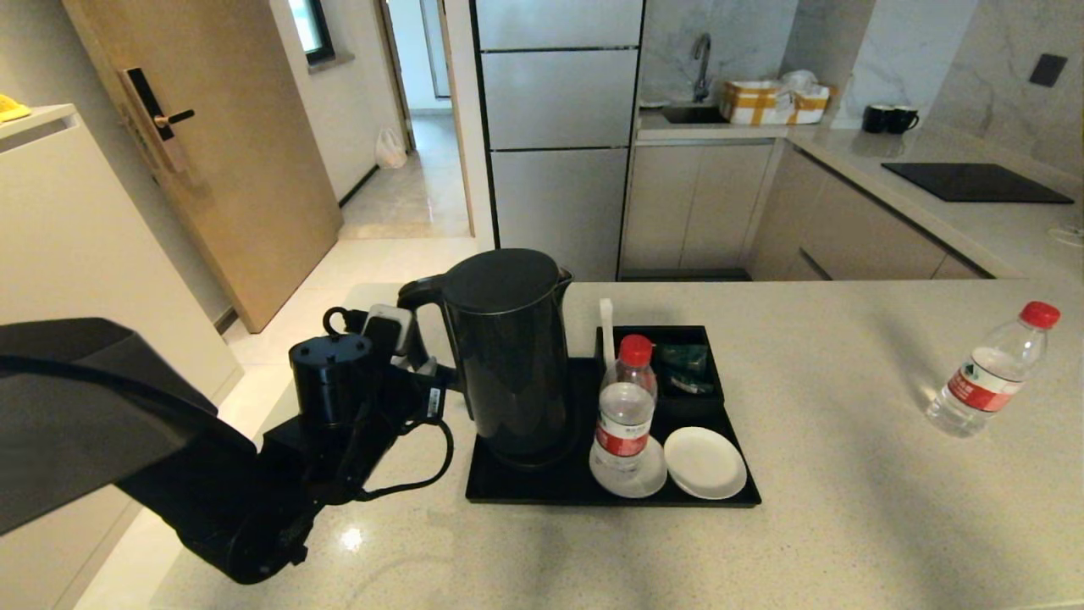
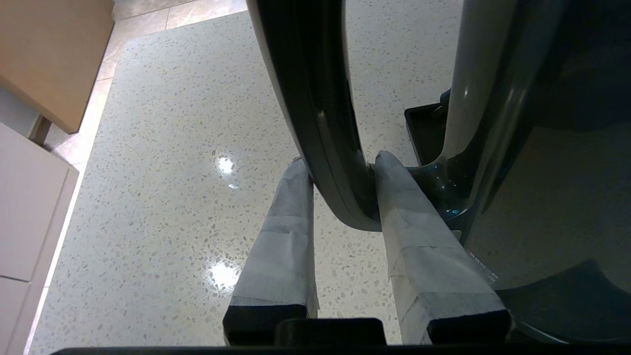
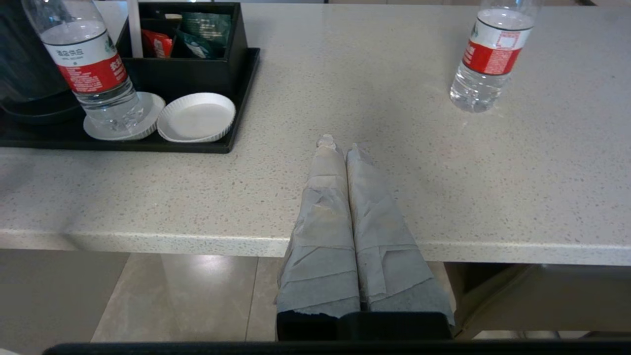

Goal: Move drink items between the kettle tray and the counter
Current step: Return the kettle to its original position

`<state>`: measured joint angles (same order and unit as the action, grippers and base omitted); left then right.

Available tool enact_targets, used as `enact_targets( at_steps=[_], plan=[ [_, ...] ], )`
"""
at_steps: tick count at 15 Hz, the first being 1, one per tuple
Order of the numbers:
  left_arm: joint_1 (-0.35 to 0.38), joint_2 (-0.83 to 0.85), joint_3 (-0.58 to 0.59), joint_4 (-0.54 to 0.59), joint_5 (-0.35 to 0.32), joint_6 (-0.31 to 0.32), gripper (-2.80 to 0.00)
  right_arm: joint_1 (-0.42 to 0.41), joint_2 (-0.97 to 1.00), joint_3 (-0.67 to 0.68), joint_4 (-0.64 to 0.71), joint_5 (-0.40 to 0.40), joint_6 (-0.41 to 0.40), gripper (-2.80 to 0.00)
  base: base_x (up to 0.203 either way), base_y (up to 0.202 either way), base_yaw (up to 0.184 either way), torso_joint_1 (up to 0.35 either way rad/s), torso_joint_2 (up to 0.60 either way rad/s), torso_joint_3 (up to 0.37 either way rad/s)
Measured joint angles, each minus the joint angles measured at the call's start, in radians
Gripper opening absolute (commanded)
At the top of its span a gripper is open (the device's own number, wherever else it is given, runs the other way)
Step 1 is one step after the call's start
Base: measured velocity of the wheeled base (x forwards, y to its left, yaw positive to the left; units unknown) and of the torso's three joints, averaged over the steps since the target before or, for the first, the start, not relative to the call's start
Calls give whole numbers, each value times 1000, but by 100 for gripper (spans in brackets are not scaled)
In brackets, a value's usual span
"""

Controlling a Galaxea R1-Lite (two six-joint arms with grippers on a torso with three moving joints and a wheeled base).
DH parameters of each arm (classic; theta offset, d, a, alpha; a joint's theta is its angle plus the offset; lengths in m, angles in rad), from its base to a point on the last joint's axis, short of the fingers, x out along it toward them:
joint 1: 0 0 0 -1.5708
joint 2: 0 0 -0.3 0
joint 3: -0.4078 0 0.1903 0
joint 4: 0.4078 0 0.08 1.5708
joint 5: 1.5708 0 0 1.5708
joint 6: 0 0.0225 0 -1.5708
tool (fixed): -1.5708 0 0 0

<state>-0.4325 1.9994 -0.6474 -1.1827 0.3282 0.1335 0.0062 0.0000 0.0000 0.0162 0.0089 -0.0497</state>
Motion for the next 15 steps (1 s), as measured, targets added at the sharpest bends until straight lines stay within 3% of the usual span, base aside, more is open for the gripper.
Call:
enact_targets(
  at_steps=[8, 15],
  plan=[
    [-62, -18, 73, -52, 1, -1, -280, 0, 0, 0, -1, 0, 0, -280, 0, 0, 0, 0, 0, 0],
    [-71, -24, 99, -53, 3, -4, -280, -1, 0, 0, 0, 0, 0, -280, 0, 0, 0, 0, 0, 0]
  ],
)
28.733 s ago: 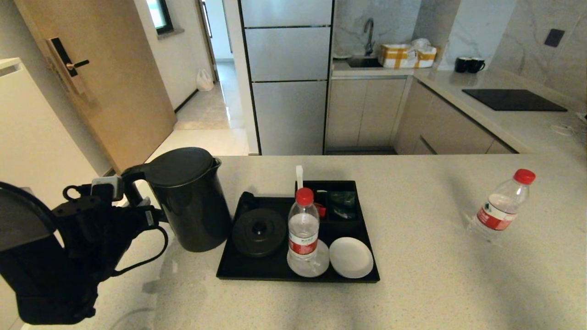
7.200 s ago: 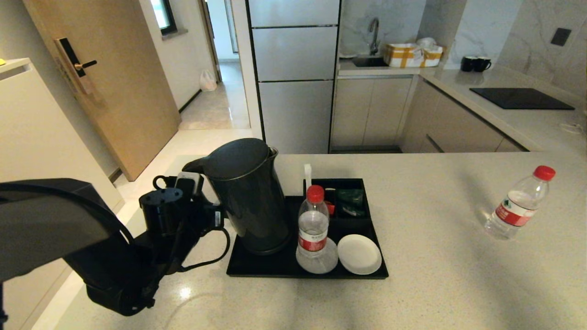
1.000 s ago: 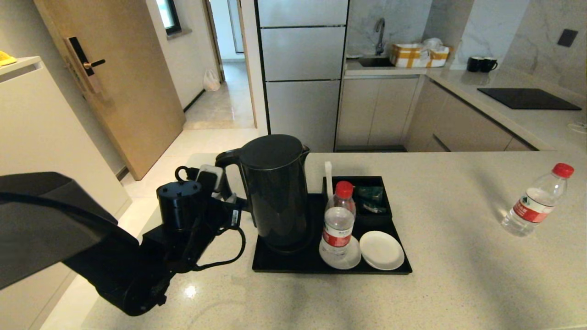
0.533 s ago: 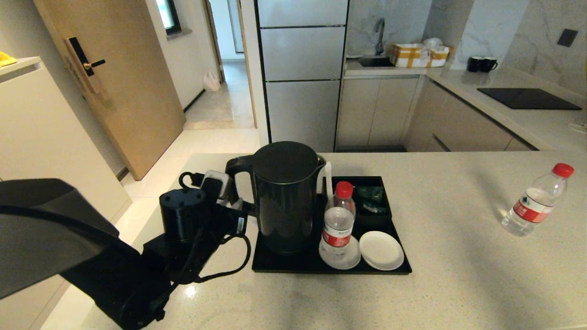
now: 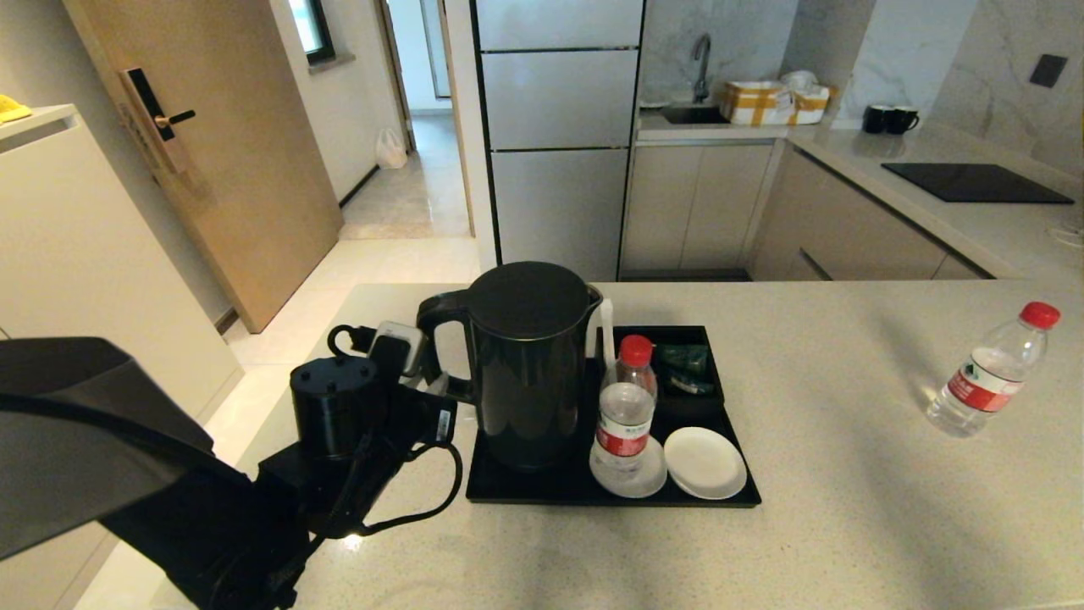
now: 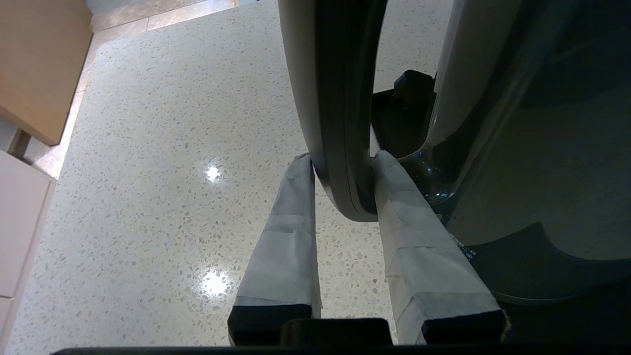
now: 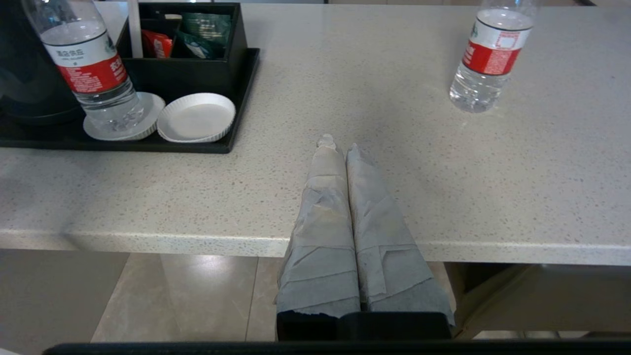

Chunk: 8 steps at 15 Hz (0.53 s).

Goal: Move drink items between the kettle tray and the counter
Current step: Return the kettle to its original position

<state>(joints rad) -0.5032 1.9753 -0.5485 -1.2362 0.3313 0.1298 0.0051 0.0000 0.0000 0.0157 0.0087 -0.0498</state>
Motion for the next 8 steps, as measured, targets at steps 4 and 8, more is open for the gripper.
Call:
enact_targets(
  at_steps=[4, 8],
  plan=[
    [1, 3, 10, -1, 0, -10, -280, 1, 0, 0, 0, 0, 0, -280, 0, 0, 0, 0, 0, 0],
    [1, 10, 14, 12, 31, -14, 0, 0, 0, 0, 1, 0, 0, -280, 0, 0, 0, 0, 0, 0]
  ],
)
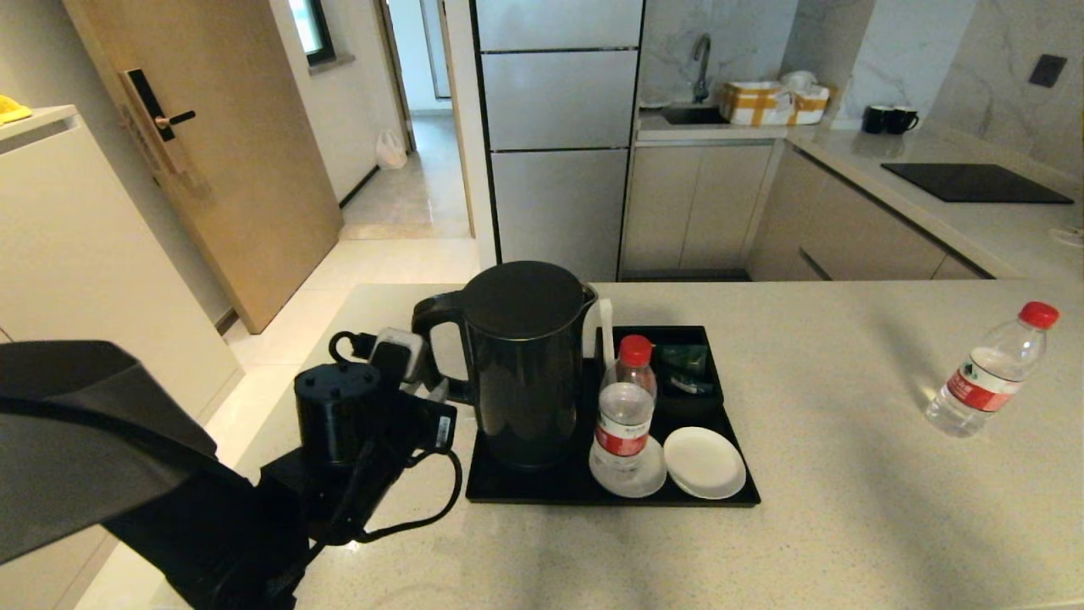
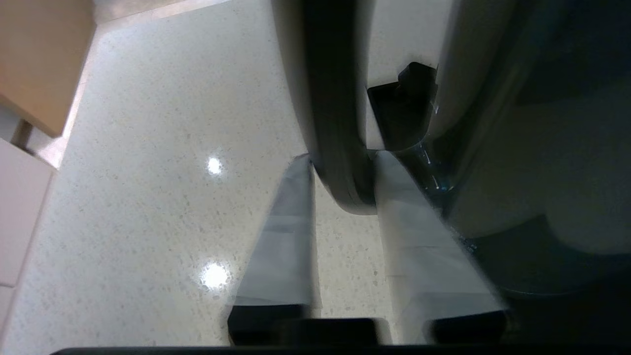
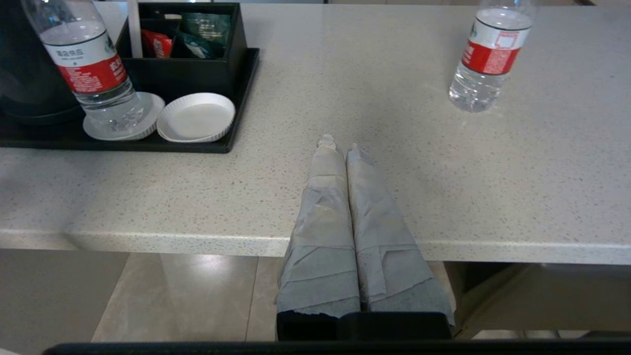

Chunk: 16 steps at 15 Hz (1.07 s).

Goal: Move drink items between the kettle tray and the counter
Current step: Return the kettle to its original position, then return the bottled water to its original position

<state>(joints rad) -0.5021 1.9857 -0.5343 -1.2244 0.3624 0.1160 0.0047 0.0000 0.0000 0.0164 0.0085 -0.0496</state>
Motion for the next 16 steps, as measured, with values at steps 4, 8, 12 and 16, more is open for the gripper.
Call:
enact_targets(
  at_steps=[4, 8, 12, 16],
  plan=[
    [0, 6, -7, -7, 8, -4, 0, 1, 0, 0, -1, 0, 0, -280, 0, 0, 0, 0, 0, 0],
    [0, 7, -10, -30, 8, -1, 0, 0, 0, 0, 0, 0, 0, -280, 0, 0, 0, 0, 0, 0],
    [1, -4, 1, -36, 9, -1, 0, 1, 0, 0, -1, 0, 0, -280, 0, 0, 0, 0, 0, 0],
    [1, -32, 34, -37, 10, -1, 0, 0, 0, 0, -1, 0, 0, -280, 0, 0, 0, 0, 0, 0]
  ],
)
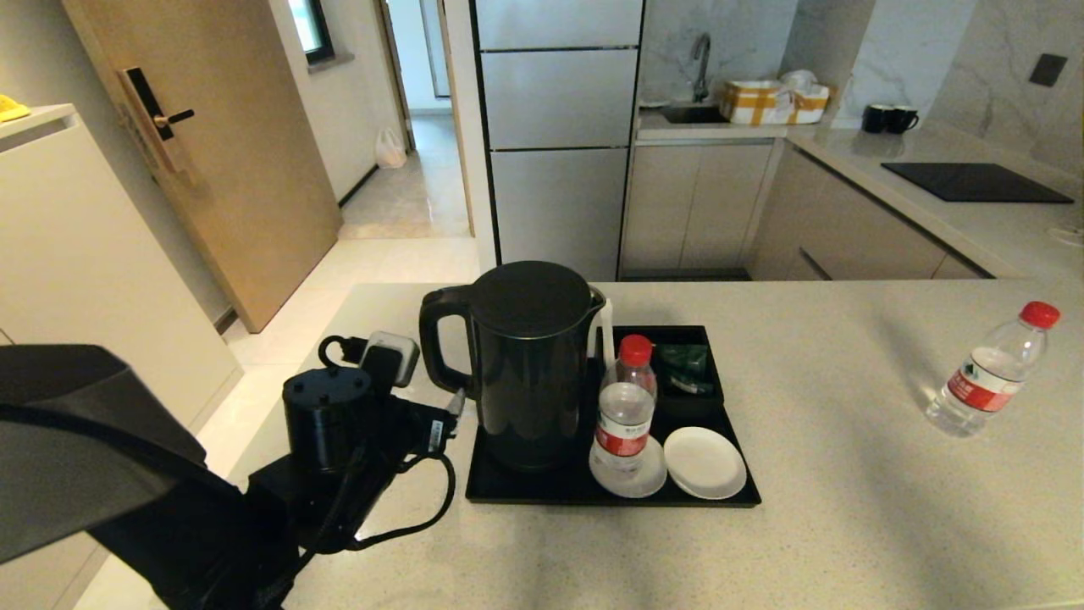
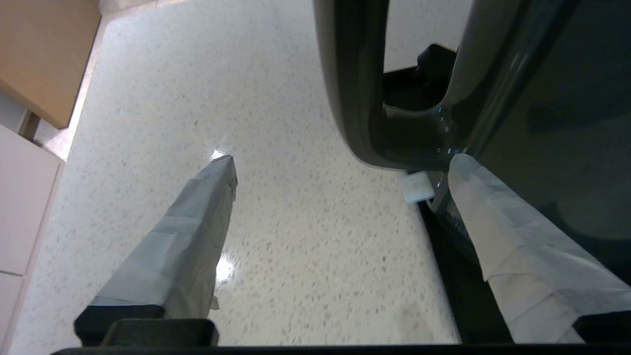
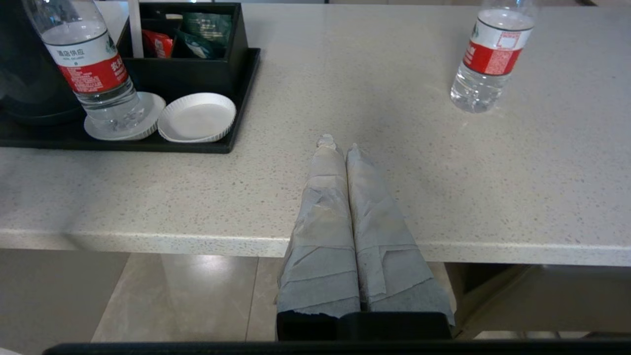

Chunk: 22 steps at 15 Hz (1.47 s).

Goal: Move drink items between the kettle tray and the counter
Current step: Return the bottled water to its original position

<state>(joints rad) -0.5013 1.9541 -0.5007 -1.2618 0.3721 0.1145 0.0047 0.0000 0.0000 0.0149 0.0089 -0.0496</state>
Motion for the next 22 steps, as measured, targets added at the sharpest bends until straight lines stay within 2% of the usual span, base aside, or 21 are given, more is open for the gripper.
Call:
enact_targets(
  at_steps=[8, 14, 19, 20, 22],
  plan=[
    [2, -118, 63, 12, 17, 3, 0, 1, 0, 0, 1, 0, 0, -280, 0, 0, 0, 0, 0, 0],
    [3, -239, 62, 107, 63, 9, 0, 1, 0, 0, 1, 0, 0, -280, 0, 0, 0, 0, 0, 0],
    [4, -370, 64, 229, 96, 10, 0, 0, 0, 0, 0, 0, 0, -280, 0, 0, 0, 0, 0, 0],
    [6, -406, 58, 267, 104, 10, -280, 1, 0, 0, 1, 0, 0, -280, 0, 0, 0, 0, 0, 0],
    [13, -502, 45, 380, 123, 10, -280, 1, 0, 0, 1, 0, 0, -280, 0, 0, 0, 0, 0, 0]
  ],
)
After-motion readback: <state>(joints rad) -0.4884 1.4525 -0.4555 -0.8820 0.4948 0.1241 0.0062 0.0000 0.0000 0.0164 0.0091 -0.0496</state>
